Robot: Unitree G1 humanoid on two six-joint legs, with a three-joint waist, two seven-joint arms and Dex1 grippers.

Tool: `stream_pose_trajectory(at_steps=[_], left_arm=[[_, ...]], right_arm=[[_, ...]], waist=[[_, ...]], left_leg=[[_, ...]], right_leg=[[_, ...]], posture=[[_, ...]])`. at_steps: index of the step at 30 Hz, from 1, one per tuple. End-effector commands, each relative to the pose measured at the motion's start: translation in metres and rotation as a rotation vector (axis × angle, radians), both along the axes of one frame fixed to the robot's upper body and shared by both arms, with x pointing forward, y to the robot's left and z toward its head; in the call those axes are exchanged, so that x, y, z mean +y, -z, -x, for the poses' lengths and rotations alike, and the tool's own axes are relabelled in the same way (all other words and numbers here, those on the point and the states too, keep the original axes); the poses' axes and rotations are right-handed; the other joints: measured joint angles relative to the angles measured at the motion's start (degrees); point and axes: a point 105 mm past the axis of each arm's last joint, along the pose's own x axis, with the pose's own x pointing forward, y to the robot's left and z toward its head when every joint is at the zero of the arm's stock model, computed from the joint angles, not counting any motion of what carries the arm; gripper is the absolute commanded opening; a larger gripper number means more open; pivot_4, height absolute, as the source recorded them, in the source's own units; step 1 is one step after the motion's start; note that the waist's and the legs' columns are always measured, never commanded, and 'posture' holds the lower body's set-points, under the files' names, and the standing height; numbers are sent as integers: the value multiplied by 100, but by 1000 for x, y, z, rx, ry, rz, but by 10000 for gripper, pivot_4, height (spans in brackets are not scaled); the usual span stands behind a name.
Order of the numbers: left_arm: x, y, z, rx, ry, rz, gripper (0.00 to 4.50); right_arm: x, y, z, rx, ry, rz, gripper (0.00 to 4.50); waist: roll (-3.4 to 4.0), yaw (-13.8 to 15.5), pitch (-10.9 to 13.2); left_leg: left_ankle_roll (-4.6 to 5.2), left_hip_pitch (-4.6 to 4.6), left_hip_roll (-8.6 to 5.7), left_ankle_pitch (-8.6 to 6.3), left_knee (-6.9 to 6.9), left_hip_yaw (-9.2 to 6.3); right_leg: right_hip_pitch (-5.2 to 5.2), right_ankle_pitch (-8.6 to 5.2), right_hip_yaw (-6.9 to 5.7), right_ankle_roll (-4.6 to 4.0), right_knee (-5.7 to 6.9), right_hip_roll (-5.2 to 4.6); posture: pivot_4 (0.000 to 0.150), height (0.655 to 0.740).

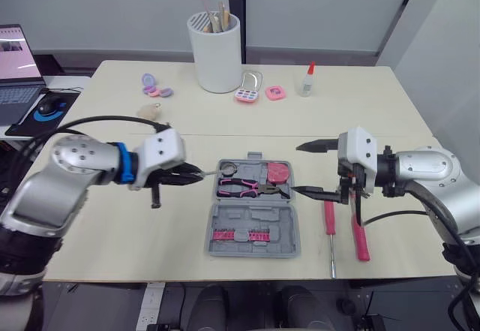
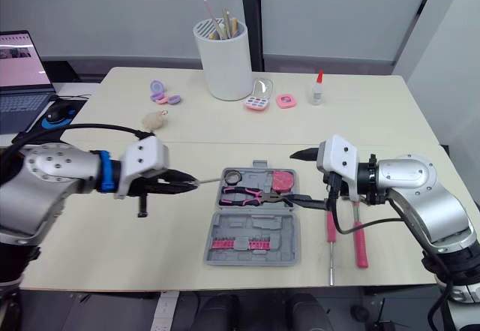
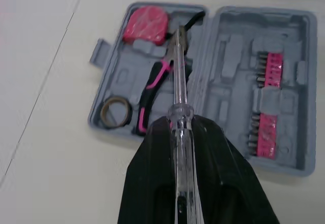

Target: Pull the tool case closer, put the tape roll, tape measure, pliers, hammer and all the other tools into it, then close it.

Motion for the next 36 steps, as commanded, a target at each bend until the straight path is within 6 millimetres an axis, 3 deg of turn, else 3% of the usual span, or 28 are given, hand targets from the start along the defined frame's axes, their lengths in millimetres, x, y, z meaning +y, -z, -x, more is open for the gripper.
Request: stream_pose_trajectory(at_steps=[1, 11, 17, 36], left_arm=[[-20, 14, 0, -16, 96, -37, 2085], [-44, 58, -14, -57, 150, -49, 2085], [-44, 80, -16, -51, 142, -55, 2085], [-58, 104, -14, -34, 143, -57, 2085]], right_arm=[[-2, -5, 7, -76, 18, 37, 45000], [-3, -1, 15, -71, 82, 40, 45000], [-2, 8, 23, -40, 86, 74, 45000], [-10, 14, 23, -18, 111, 106, 45000]], waist=[[-1, -12, 0], [0, -13, 0], [0, -14, 0], [0, -9, 0]], left_leg=[[0, -2, 0, 0, 1, -1], [-1, -8, 1, 2, 10, -13], [0, -11, 1, 2, 11, -19], [-1, -11, 0, 2, 16, -25]], right_leg=[[0, 0, 0, 1, 0, 0], [-8, 2, 6, 3, 7, 26], [-9, 2, 7, 3, 6, 22], [-5, 3, 3, 3, 9, 25]], posture=[[1500, 7400], [1500, 7400], [1500, 7400], [1500, 7400]])
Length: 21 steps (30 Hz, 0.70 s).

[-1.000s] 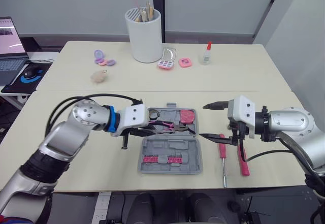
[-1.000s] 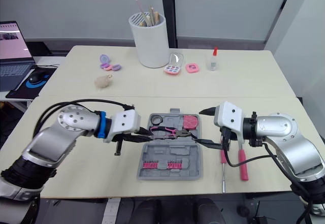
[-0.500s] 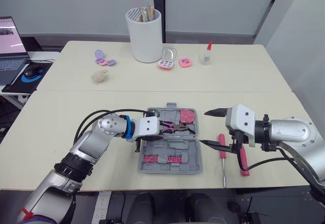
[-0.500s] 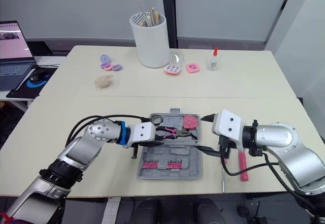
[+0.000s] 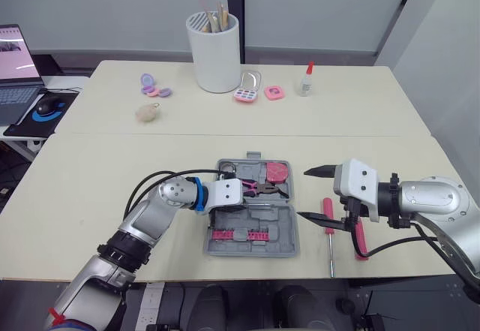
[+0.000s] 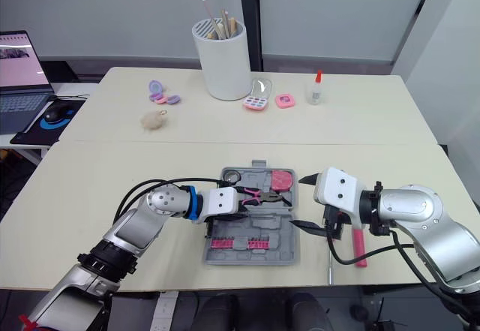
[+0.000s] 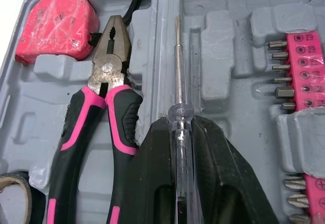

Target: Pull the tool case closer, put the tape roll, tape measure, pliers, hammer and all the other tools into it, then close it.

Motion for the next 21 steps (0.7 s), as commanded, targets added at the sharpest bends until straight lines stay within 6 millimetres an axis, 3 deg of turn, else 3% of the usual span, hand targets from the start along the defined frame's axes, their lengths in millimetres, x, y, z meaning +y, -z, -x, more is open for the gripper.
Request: stream_pose_trajectory(at_steps=[1, 21], left_arm=[[-5, 1, 6, -7, 45, -5, 2085], [-8, 3, 5, -20, 54, 1, 2085]], right_arm=[[-3, -9, -1, -49, 8, 9, 45000], [-1, -8, 2, -48, 2, 4, 45000]], waist=[[0, 0, 0], [1, 1, -1]], left_leg=[[0, 0, 0, 0, 0, 1], [0, 0, 0, 0, 6, -5]], right_leg=[[0, 0, 0, 0, 0, 0], [4, 0, 0, 0, 2, -1]], posture=[[1500, 7400], [1500, 7400]])
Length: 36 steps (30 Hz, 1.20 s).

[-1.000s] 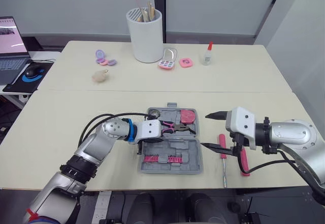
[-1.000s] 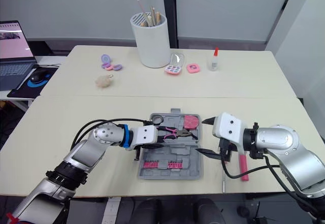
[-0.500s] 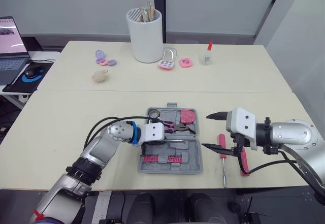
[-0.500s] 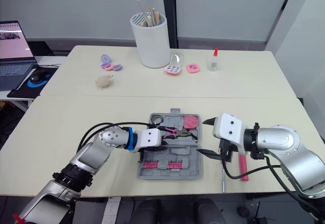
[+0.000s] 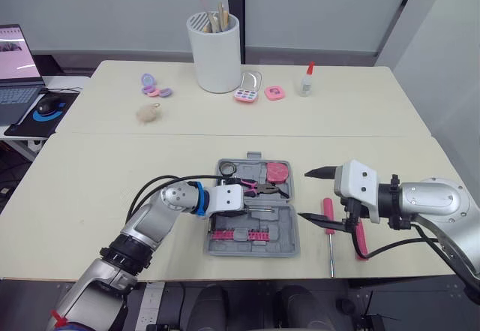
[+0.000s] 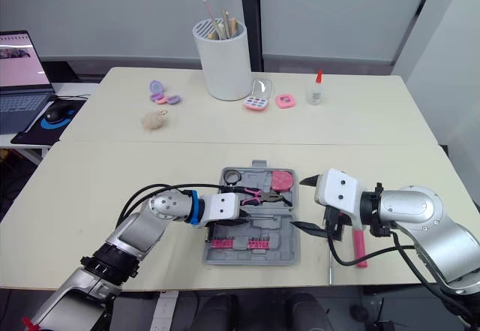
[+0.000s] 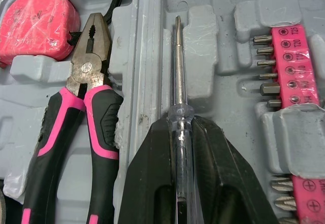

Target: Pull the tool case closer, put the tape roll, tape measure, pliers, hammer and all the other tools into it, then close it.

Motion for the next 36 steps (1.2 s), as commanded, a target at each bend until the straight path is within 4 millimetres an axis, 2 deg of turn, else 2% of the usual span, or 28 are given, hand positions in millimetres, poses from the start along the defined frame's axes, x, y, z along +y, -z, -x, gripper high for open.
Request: stream_pose_trajectory(at_steps=[1, 4, 15, 18, 21, 22, 36], left_arm=[[-7, -7, 1, -34, 33, 15, 9444], [-9, -11, 1, -47, 37, 24, 17280], [-8, -27, -2, -78, 35, 47, 17280], [-6, -27, -2, -69, 22, 58, 11090], [-5, -22, 0, -54, 19, 54, 1436], [-5, -20, 0, -51, 19, 53, 438], [-9, -3, -4, -20, -1, 37, 438]], right_arm=[[1, -11, 1, -57, -5, 0, 45000], [3, -10, 1, -56, -9, -1, 45000], [6, -9, -2, -58, -20, -11, 45000], [6, -9, -2, -58, -21, -11, 45000], [6, -9, -3, -60, -21, -10, 45000], [5, -10, -3, -60, -22, -9, 45000], [3, -9, 0, -57, -19, 14, 45000]], waist=[[0, 0, 0], [0, 2, 0], [0, -2, 0], [1, -2, 0], [1, -2, 0], [1, -2, 0], [2, 6, -1]], left_leg=[[0, 0, 0, 0, 0, -1], [0, 0, 0, 0, 2, -3], [0, 0, 0, 0, 9, -13], [0, 0, 0, 0, 10, -16], [0, 0, 0, 0, 10, -16], [0, 0, 0, 0, 10, -17], [0, 0, 0, 0, 21, -30]], right_leg=[[0, 0, 0, 0, 0, 0], [2, 0, -1, 0, 0, 0], [7, 0, -2, 0, 1, 1], [8, 0, -5, 0, 1, 0], [9, 0, -5, 0, 1, 0], [9, 0, -5, 0, 1, 0], [21, 0, -15, 0, 1, 0]], posture=[[1500, 7400], [1500, 7400], [1500, 7400], [1500, 7400], [1500, 7400], [1500, 7400], [1500, 7400]])
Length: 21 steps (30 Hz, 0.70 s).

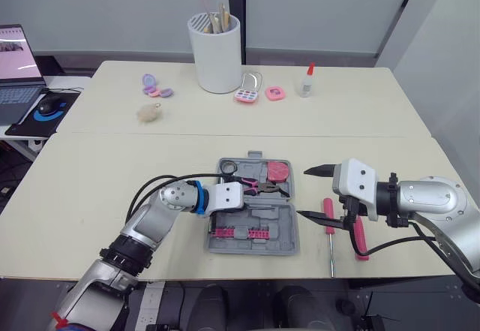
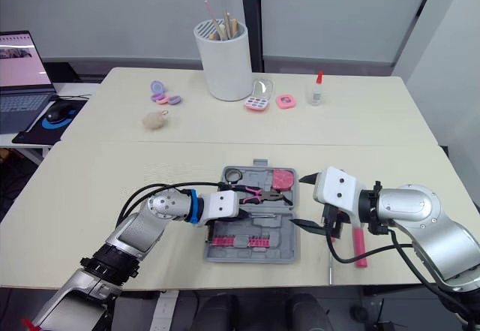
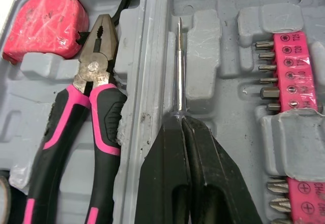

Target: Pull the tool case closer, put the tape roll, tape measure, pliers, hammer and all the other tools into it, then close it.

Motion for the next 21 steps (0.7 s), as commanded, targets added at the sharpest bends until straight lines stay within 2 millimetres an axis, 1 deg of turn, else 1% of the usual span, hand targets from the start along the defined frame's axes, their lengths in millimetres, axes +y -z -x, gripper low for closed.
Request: stream_pose_trajectory(at_steps=[1, 9, 13, 15, 17, 18, 21], left_arm=[[-8, -1, 0, -16, 27, 5, 438], [-10, 7, 5, 16, 29, -1, 438], [-7, 0, 3, 8, 3, 36, 438], [-5, -12, 1, -16, -11, 81, 438], [1, -32, 3, -12, -14, 168, 438], [7, -44, 3, -9, -27, 217, 438], [30, -70, 4, 4, -67, 304, 438]], right_arm=[[2, -8, 3, -45, -23, 18, 45000], [2, -8, 3, -41, -27, 20, 45000], [0, -6, 1, -37, -22, 21, 45000], [-3, -5, 0, -35, -17, 25, 45000], [-10, -5, -3, -22, 4, 11, 45000], [-15, -6, -5, -13, 17, -5, 45000], [-31, -10, -9, 19, 53, -44, 45000]], waist=[[1, 6, -1], [6, 10, -3], [7, 10, -4], [7, 9, -4], [7, 3, -4], [7, 1, -4], [8, -8, -4]], left_leg=[[0, 0, 0, 0, 3, -3], [1, 0, 1, -1, 28, -16], [1, 1, 0, -1, 29, -18], [1, 1, 1, -1, 30, -19], [1, 0, 2, -1, 30, -19], [1, 0, 4, -1, 30, -20], [1, 1, 8, -1, 30, -24]], right_leg=[[3, 0, -2, 0, 0, 0], [21, 0, -9, 2, 0, -2], [23, 0, -10, 2, -1, -2], [23, 0, -10, 2, -1, -2], [23, 0, -11, 2, 0, -1], [23, 0, -11, 2, 0, -1], [23, 1, -15, 1, 0, 0]], posture=[[1500, 7400], [1500, 7400], [1500, 7400], [1500, 7400], [1500, 7400], [1500, 7400], [1500, 7400]])
